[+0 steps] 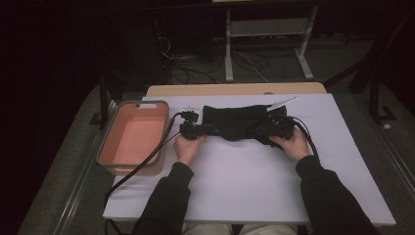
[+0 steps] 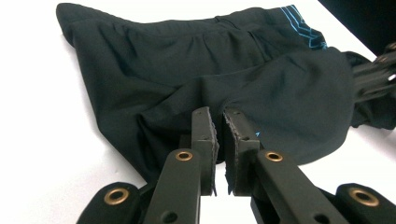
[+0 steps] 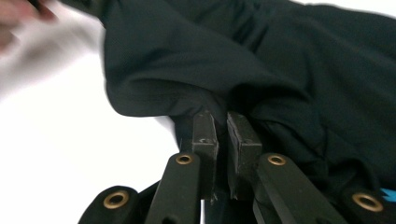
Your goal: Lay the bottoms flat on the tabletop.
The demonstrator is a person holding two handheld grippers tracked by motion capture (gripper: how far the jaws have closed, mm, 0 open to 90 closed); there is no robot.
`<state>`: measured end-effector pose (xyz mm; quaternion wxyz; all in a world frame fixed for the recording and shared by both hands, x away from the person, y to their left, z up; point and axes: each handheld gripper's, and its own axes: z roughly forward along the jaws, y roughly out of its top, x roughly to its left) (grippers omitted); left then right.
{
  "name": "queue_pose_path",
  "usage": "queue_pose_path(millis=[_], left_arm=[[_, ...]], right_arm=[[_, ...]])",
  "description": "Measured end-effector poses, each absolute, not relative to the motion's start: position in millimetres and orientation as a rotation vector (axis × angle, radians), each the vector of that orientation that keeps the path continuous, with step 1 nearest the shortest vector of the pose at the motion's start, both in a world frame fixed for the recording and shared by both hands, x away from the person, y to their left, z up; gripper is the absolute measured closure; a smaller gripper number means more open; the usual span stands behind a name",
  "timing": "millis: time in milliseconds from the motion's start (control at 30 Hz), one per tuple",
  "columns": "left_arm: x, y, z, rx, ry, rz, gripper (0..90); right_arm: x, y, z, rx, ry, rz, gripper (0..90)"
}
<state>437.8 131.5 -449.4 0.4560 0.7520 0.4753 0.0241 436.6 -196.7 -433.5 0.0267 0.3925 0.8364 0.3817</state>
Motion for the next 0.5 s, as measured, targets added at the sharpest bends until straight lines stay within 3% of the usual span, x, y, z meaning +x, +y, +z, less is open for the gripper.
queue_pose_path(millis=[267, 500], left_arm=[[434.5, 128.9, -444.5, 1.834, 1.144, 0.005, 75.1], [430.6, 127.0, -440.3, 1.852, 1.114, -0.024, 71.6]], right_arm=[[433.4, -228.3, -401.8, 1.270, 2.483, 1.346, 81.7], [436.3, -262.1, -395.2, 1.389, 2.357, 1.471, 81.7]])
